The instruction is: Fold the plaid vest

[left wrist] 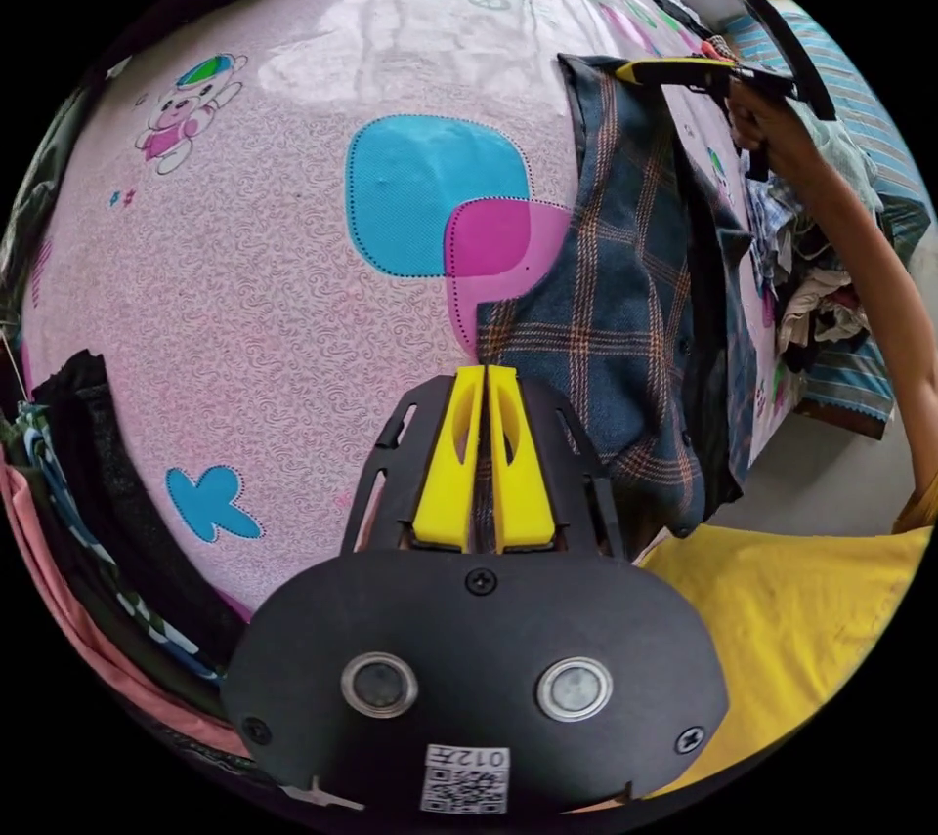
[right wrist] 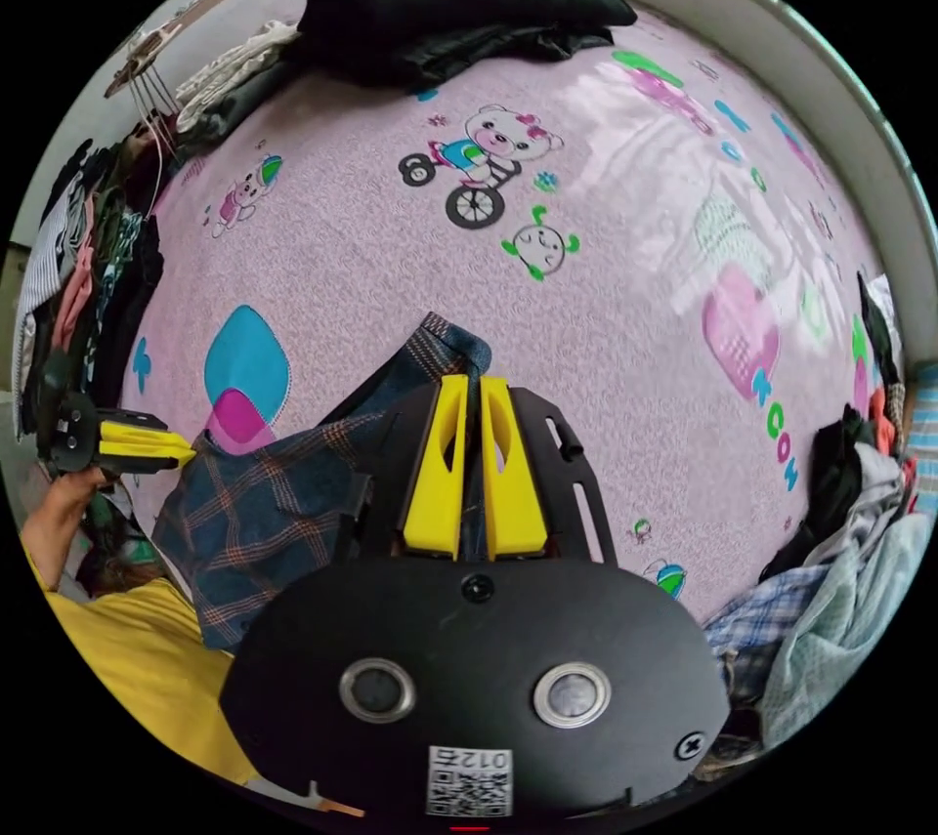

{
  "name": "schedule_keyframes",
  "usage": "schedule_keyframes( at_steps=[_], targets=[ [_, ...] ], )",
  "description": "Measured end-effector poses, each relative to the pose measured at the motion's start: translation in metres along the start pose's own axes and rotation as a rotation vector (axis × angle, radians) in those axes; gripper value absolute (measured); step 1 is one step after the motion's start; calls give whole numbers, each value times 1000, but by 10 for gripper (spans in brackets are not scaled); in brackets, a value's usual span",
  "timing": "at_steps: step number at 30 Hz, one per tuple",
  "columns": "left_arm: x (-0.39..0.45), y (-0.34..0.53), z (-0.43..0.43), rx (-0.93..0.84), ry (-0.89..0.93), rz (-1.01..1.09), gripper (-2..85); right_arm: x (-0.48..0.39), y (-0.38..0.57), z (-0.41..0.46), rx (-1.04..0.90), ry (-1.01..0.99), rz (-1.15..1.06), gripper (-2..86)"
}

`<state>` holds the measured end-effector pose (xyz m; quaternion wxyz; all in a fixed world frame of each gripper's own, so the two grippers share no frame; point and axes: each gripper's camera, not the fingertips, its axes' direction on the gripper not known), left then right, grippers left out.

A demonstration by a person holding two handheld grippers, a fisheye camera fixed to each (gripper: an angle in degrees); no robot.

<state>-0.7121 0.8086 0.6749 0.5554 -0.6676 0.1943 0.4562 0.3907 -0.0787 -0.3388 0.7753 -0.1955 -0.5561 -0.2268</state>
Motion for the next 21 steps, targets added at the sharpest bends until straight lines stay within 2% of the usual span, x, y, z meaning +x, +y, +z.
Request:
schedule_keyframes(
  at_steps=[5, 8, 11, 13, 17, 19, 21],
  targets=[
    [-34, 11, -35, 91, 14, -97, 0, -39, -56, -8, 89, 31, -168, 30],
    [-43, 12, -55, 100, 16, -79, 0, -55, -78, -8, 124, 56, -207, 45],
    [-41, 9, -52, 59, -16, -55, 1, -57, -92, 11, -4, 133, -138, 72],
    [-43, 9, -45, 45, -78, -99, 2, -56, -88, 13, -16, 182, -118, 70],
    [-34, 34, -64, 192, -136, -178, 5, -56, -56, -14, 191, 259, -78, 43],
    [-20, 48, -75, 252, -152, -175, 7, -57, -38, -25, 253, 202, -79, 36],
    [8, 56, -73, 249, -51, -78, 13, -57, -20, -27, 224, 30, -93, 31]
  ],
)
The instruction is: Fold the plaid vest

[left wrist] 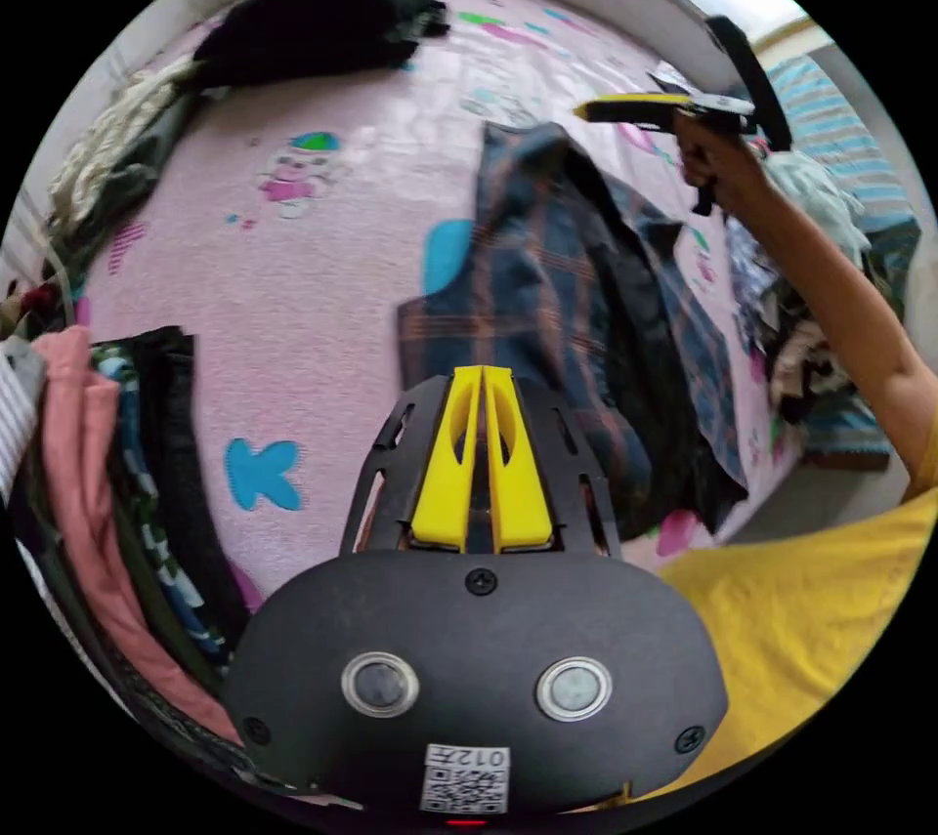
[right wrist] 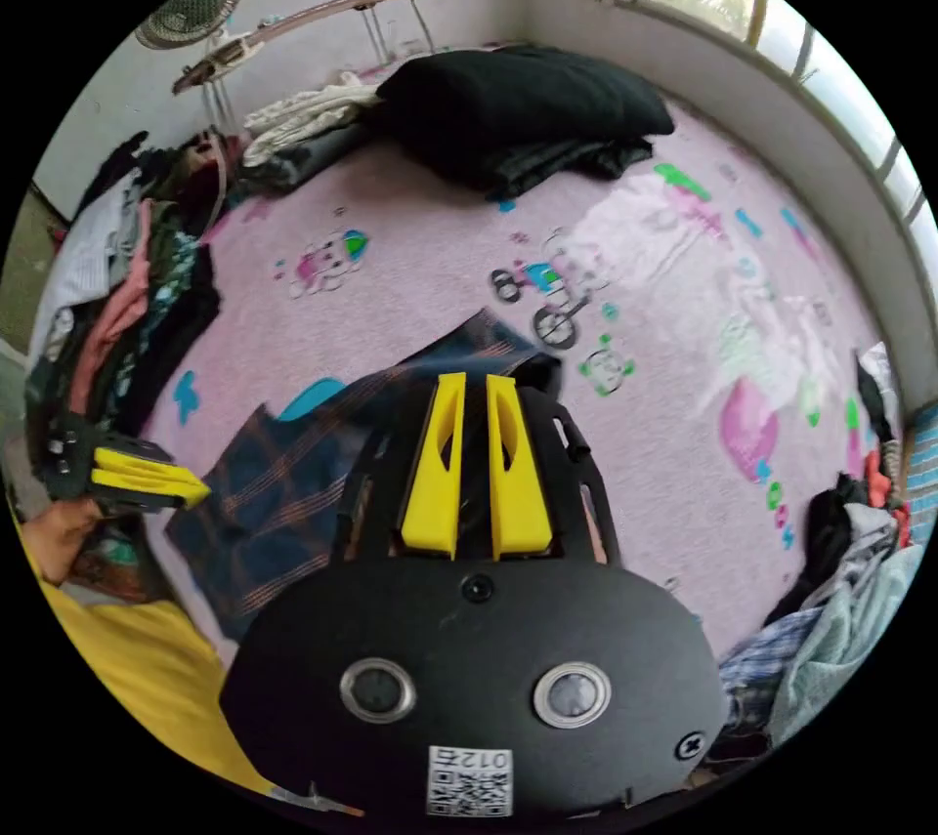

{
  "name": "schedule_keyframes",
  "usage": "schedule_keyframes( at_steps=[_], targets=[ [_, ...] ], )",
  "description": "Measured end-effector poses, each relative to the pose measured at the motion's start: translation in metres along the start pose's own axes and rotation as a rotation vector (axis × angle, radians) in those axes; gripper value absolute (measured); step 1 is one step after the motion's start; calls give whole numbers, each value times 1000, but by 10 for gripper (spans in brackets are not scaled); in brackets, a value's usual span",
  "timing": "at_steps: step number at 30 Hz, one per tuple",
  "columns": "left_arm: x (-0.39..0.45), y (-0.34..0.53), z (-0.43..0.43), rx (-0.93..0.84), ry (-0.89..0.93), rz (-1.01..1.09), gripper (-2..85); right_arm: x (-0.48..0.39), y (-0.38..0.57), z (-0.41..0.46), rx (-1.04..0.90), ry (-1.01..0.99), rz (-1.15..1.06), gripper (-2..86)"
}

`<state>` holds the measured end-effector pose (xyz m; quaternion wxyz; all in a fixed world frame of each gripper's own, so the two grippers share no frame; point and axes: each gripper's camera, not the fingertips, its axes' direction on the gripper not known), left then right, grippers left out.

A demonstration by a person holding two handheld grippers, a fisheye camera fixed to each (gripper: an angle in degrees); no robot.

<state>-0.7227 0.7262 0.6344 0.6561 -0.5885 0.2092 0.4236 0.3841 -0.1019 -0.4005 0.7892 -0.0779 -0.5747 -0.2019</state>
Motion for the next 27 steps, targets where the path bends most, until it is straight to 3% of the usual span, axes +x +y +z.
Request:
schedule_keyframes(
  at_steps=[2, 4, 11, 18, 27],
  targets=[
    [24, 8, 14, -85, 146, 83, 20, -6, 34, -1, -70, -178, 9, 31],
    [46, 22, 25, -133, 239, 137, 33, -7, 66, -3, -102, -205, 41, 34],
    [111, 70, 43, -201, 147, 239, 97, 42, 148, 5, -125, -411, 390, 62],
    [119, 70, 65, -216, -49, 187, 61, 45, 147, 25, -184, -367, 356, 74],
    [48, 72, 49, -214, 235, 112, 42, 67, 171, 19, -110, -396, 381, 19]
  ],
)
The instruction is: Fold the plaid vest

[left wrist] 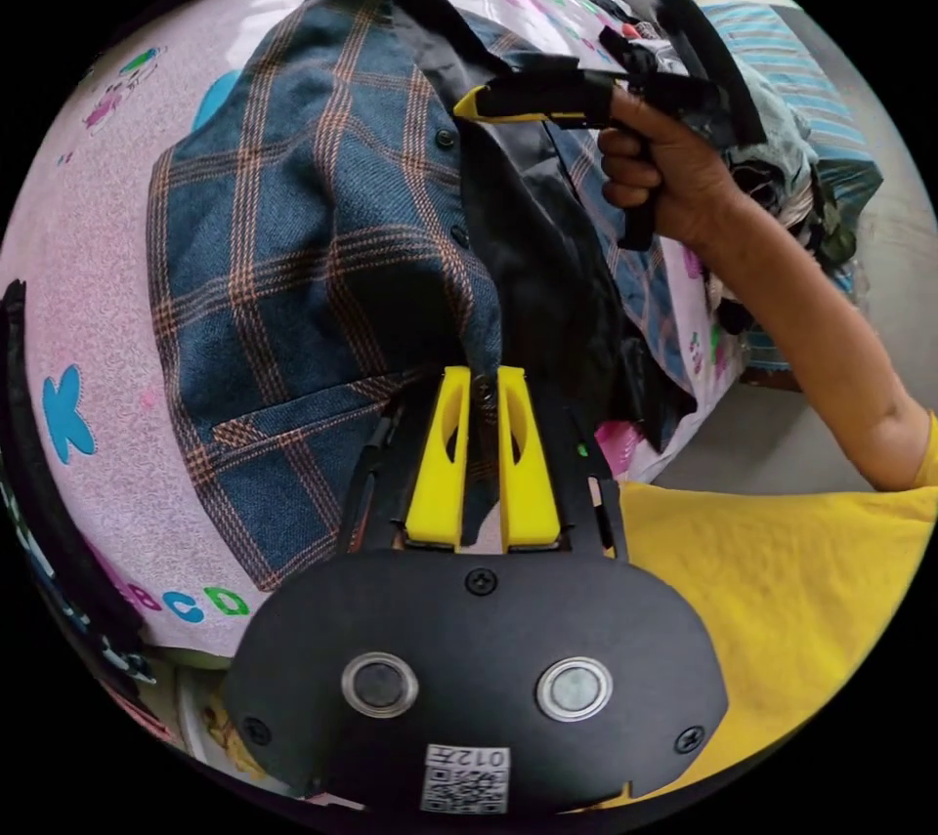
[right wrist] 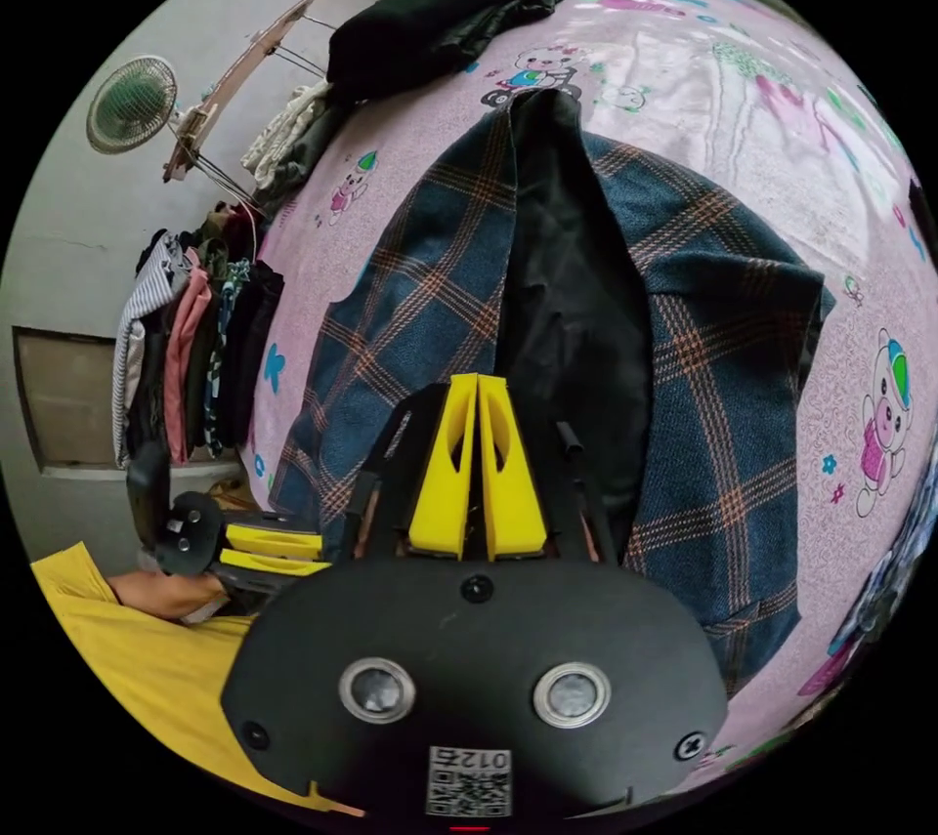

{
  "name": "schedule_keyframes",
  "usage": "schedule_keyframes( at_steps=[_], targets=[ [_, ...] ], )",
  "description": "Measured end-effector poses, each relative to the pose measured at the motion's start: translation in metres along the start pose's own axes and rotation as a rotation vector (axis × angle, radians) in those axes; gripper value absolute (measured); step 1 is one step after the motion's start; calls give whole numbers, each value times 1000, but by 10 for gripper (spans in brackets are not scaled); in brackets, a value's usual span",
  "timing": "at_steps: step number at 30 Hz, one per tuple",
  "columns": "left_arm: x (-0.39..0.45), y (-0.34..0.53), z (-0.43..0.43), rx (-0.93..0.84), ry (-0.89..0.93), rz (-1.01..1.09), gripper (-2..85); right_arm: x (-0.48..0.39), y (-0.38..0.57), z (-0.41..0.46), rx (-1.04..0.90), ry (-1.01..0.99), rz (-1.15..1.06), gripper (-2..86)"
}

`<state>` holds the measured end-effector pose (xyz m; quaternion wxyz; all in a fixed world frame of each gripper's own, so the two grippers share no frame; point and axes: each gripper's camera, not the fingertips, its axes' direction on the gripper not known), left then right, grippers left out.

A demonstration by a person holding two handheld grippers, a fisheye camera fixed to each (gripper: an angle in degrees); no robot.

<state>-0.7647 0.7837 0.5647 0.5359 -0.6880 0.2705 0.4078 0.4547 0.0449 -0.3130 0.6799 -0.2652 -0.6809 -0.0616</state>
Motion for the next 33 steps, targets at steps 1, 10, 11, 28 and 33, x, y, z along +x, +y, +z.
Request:
schedule_keyframes(
  at_steps=[1, 10, 11, 28, 33],
  targets=[
    [-5, 1, -3, 0, 22, -8, 41, 6, 1, -4, 6, -39, 14, 18],
    [-61, 5, -46, 42, 336, -55, 40, 46, 3, -11, -50, -138, 139, 65],
    [-67, 5, -52, 53, 368, -59, 40, 52, 5, -11, -47, -183, 173, 71],
    [-110, 6, -90, 79, 616, -50, 37, 82, 49, 11, 82, -540, 496, 20],
    [-80, -18, -86, -94, 410, -12, 36, 35, 38, -7, -24, -185, 192, 12]
  ],
)
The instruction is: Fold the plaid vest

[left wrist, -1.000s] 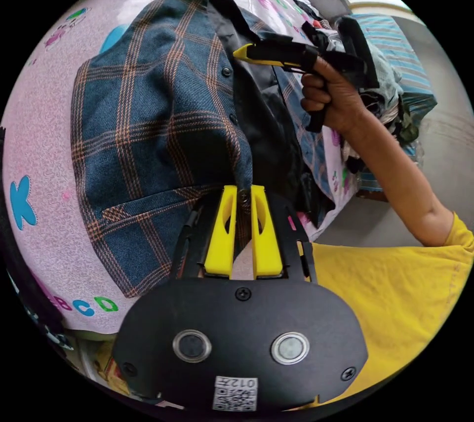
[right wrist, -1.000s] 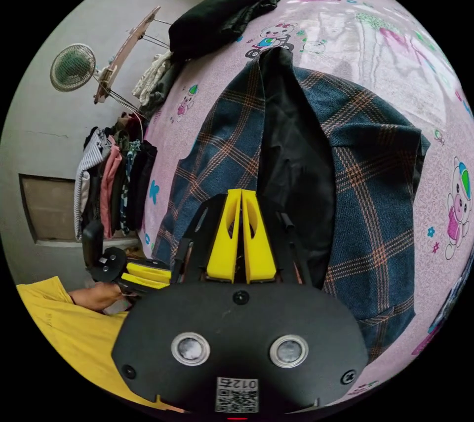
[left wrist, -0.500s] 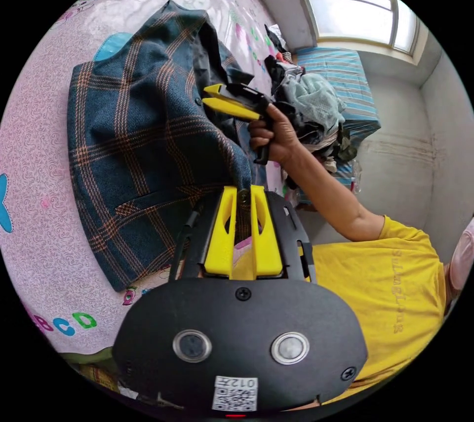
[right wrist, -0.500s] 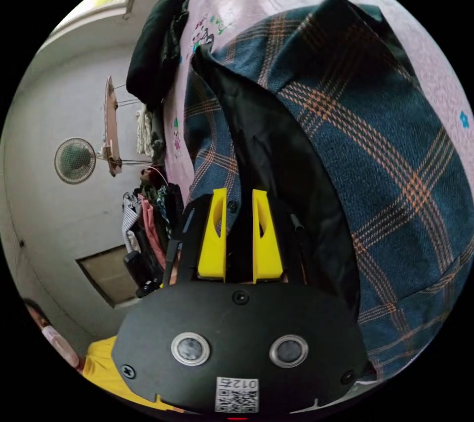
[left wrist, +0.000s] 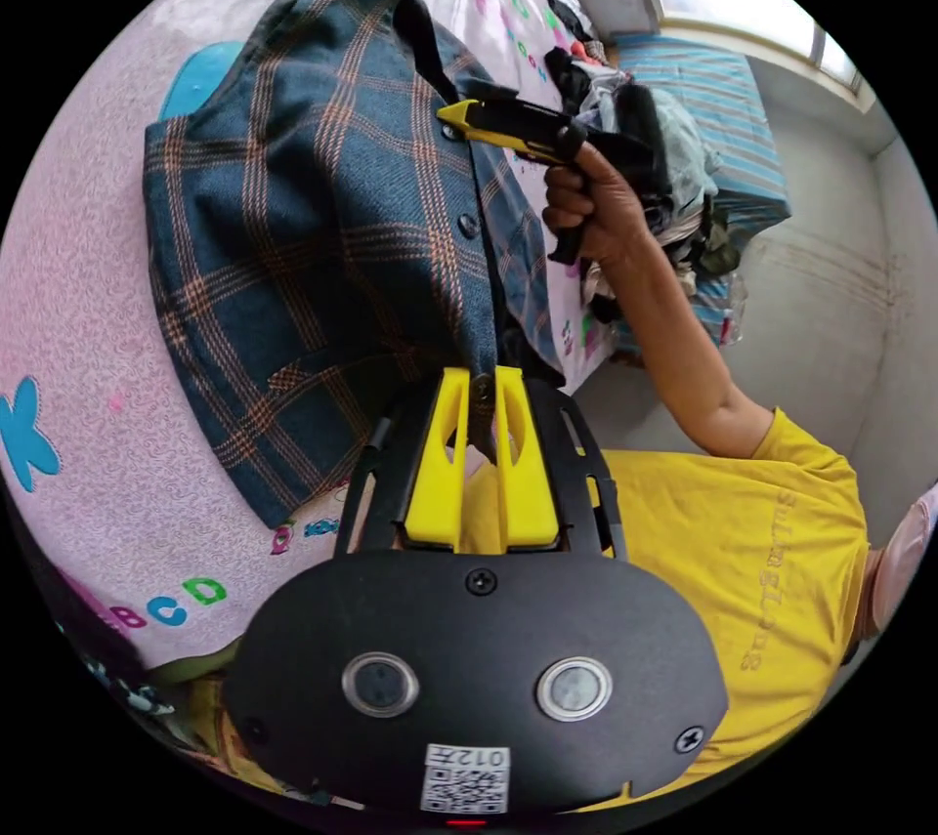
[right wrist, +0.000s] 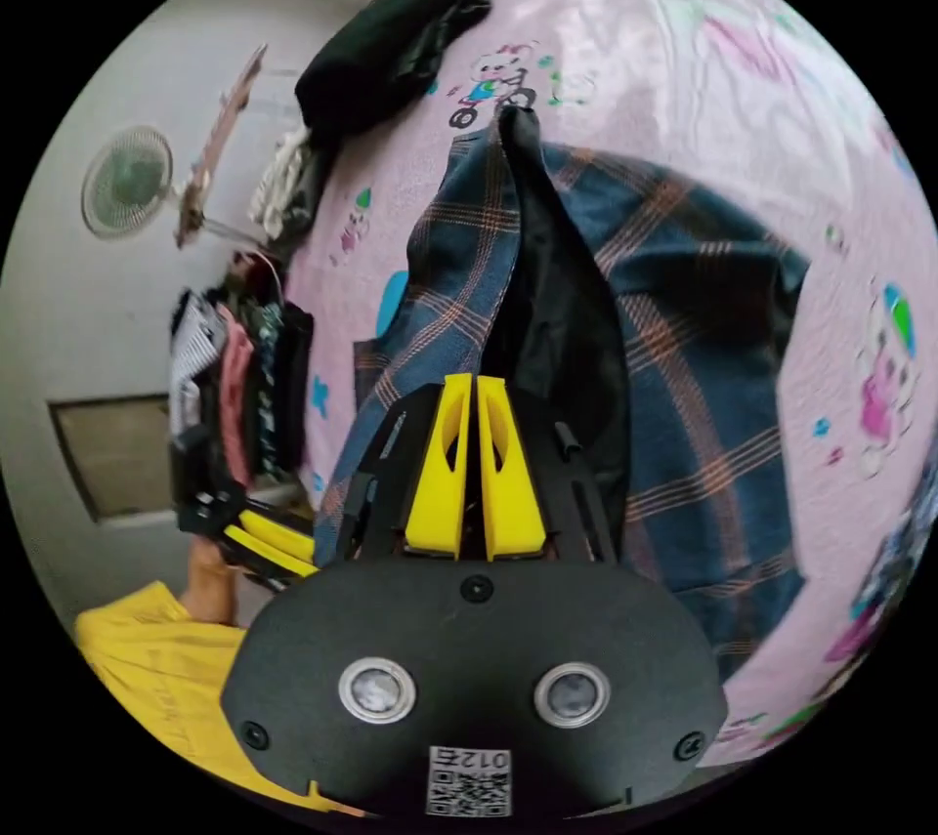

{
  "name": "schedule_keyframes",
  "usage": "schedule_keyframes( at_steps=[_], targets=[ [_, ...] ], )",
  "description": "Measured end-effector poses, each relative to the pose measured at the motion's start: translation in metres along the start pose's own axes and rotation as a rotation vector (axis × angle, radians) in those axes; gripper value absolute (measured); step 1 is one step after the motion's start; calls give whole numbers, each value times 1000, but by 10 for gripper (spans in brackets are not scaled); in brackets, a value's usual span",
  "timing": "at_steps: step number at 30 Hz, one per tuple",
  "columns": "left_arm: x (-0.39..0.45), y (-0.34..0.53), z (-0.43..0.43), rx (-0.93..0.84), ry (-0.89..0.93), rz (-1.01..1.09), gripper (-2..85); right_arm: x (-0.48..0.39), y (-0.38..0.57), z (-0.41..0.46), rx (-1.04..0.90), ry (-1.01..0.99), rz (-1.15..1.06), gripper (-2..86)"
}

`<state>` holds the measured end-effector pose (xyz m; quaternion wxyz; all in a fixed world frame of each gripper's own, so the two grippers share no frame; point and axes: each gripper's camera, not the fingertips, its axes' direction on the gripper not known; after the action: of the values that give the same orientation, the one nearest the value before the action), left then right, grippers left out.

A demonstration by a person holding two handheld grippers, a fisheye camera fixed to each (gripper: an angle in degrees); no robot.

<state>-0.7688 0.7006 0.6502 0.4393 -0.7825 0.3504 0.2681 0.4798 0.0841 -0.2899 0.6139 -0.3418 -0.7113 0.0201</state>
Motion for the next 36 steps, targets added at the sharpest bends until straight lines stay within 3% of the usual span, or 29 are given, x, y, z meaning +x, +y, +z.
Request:
schedule_keyframes(
  at_steps=[4, 8, 11, 16, 23, 32, 36],
  targets=[
    [24, -28, 26, -61, -86, 20, 37, -39, 8, 25, -28, 375, -273, 20],
    [21, -41, 67, -102, -86, -20, 35, -39, 20, 74, -114, 593, -274, 30],
    [8, -17, 57, 17, -101, -85, 33, -42, 43, 58, 51, 595, -202, 24],
    [-33, 32, 36, 125, -374, -309, 36, -57, 107, 50, 59, 440, -249, 21],
    [-5, 35, 73, 54, -752, -202, 50, -89, 244, 89, 55, 375, -277, 22],
    [26, 13, 138, -68, -965, -51, 23, -115, 318, 170, -36, 493, -329, 10],
    [11, 21, 122, -53, -869, -110, 8, -123, 321, 201, -91, 489, -336, 7]
  ],
)
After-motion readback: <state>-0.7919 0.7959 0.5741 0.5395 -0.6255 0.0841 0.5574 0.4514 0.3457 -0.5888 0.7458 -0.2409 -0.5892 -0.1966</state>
